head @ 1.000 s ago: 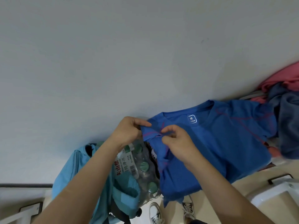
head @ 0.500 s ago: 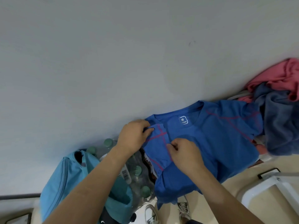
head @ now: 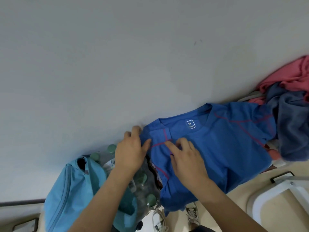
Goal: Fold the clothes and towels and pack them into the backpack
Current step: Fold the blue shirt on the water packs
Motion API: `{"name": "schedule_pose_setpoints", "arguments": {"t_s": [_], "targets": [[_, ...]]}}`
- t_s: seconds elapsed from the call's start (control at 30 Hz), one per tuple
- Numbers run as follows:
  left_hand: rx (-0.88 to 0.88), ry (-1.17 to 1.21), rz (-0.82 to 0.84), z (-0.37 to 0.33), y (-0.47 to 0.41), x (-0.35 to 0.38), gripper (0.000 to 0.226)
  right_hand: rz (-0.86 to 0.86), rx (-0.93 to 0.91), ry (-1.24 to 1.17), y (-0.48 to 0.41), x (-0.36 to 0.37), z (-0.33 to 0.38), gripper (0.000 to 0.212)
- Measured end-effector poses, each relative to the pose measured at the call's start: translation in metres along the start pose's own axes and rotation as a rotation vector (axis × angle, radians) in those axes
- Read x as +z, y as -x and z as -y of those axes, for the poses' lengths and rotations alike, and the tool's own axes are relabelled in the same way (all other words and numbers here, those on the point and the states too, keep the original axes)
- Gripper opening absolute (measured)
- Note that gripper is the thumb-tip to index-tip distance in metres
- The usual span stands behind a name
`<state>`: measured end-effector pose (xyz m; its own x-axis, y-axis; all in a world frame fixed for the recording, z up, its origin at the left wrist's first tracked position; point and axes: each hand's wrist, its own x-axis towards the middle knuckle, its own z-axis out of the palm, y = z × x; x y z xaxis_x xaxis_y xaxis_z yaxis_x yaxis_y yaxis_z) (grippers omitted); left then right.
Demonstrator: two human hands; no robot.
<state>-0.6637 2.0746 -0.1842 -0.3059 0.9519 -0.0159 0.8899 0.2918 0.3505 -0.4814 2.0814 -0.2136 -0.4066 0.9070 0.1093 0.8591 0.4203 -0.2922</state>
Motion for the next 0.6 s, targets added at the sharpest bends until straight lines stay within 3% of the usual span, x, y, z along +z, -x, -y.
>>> {"name": "schedule_pose_setpoints", "arguments": {"t_s": [0.1,0.2,0.37,0.47,0.6], "targets": [[-0.098,0.298,0.189,-0.004,0.021,0.006,0.036,0.010,-0.013,-0.007,-0.002,0.004,-0.002,0.052],[-0.132,0.455,0.229,-0.007,0.024,0.012,0.033,0.027,-0.028,0.007,-0.005,0.003,-0.003,0.049],[-0.125,0.455,0.195,-0.008,0.015,0.011,0.028,0.064,-0.022,0.001,-0.010,0.001,0.001,0.052],[-0.094,0.362,0.105,-0.002,0.020,0.007,0.037,0.072,-0.034,0.012,-0.015,0.000,0.007,0.056],[-0.059,0.193,0.116,-0.002,0.028,0.008,0.044,0.118,-0.052,0.023,-0.018,0.001,0.011,0.057]]}}
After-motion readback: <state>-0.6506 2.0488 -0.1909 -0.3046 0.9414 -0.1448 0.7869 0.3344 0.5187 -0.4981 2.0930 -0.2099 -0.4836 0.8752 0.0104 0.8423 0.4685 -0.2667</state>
